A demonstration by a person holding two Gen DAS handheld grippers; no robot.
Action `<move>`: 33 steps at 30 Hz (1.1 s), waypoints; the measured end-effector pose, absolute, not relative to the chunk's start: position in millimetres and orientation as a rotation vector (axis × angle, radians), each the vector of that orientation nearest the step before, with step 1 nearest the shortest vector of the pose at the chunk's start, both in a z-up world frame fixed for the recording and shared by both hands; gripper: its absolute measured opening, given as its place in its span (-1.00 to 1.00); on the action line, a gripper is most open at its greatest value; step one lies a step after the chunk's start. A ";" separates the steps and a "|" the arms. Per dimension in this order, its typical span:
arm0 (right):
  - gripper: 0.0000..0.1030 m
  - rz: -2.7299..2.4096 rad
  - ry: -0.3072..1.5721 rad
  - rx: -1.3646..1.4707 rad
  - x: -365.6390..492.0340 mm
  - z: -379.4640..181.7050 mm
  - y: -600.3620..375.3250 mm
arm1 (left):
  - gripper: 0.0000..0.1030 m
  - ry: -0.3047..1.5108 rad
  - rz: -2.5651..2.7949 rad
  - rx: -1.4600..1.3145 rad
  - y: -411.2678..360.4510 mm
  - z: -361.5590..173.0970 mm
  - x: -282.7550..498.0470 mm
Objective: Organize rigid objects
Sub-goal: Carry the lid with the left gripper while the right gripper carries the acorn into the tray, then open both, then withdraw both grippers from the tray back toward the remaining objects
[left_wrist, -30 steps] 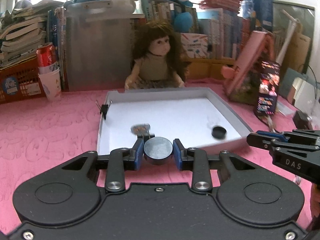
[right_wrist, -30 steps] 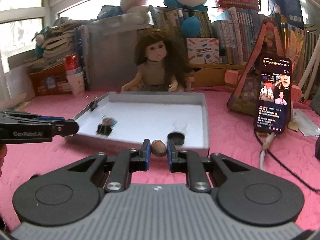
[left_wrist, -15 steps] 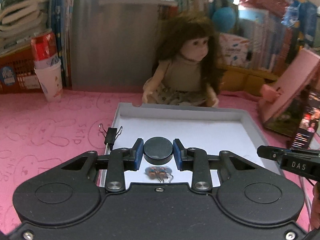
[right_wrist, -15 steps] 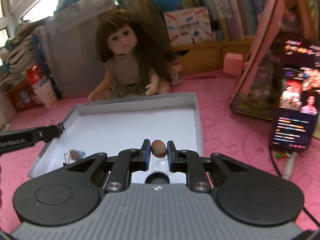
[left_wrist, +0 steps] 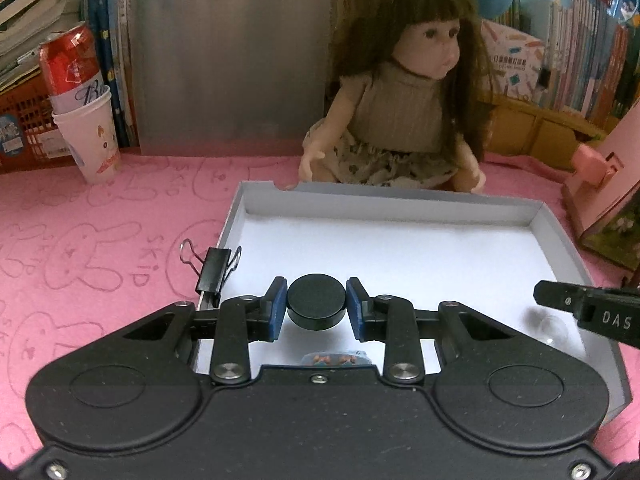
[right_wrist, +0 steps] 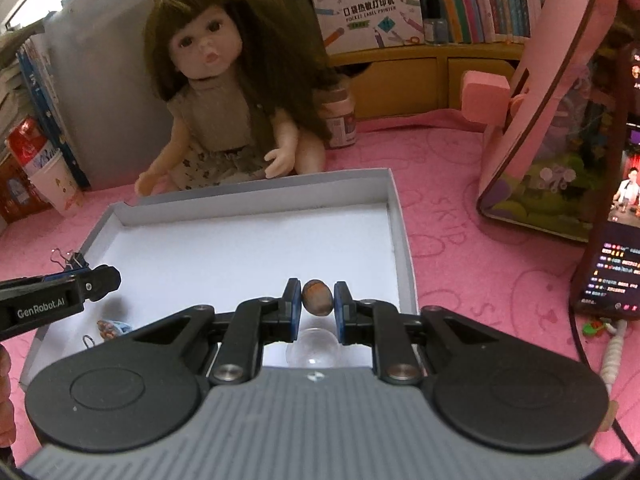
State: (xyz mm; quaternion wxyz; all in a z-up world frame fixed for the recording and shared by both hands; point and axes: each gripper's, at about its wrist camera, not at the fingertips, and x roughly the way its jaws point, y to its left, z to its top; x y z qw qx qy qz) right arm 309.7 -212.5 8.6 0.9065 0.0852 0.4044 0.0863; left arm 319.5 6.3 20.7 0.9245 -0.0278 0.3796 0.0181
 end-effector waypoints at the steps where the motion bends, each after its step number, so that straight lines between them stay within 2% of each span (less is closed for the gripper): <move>1: -0.59 0.178 0.837 0.173 310.7 7.9 -212.0 | -0.42 0.782 0.038 -0.055 6.2 19.2 320.0; 15: -0.58 0.178 0.845 0.163 313.4 0.2 -207.6 | -0.42 0.793 0.046 -0.015 1.6 5.2 321.2; 20: -0.50 0.177 0.828 0.182 309.0 1.6 -210.6 | -0.42 0.794 0.037 -0.030 1.6 6.5 318.9; 21: -0.36 0.175 0.823 0.185 307.9 2.4 -211.4 | -0.41 0.794 0.034 -0.039 2.1 7.6 317.9; 22: -0.13 0.174 0.820 0.184 306.7 3.4 -211.5 | -0.35 0.793 0.030 -0.046 3.1 8.8 316.5; 23: -0.10 0.173 0.815 0.184 305.6 4.6 -212.0 | -0.24 0.792 0.027 -0.050 3.8 10.5 314.6; 26: -0.01 0.171 0.796 0.180 298.5 8.8 -212.8 | -0.14 0.774 0.016 -0.060 5.5 17.4 306.7; 28: 0.21 0.178 0.777 0.173 292.2 12.7 -212.5 | -0.05 0.762 0.002 -0.067 6.3 22.7 299.5; 33: 0.41 0.196 0.725 0.146 271.7 24.1 -211.7 | 0.15 0.730 -0.044 -0.059 4.7 36.7 275.2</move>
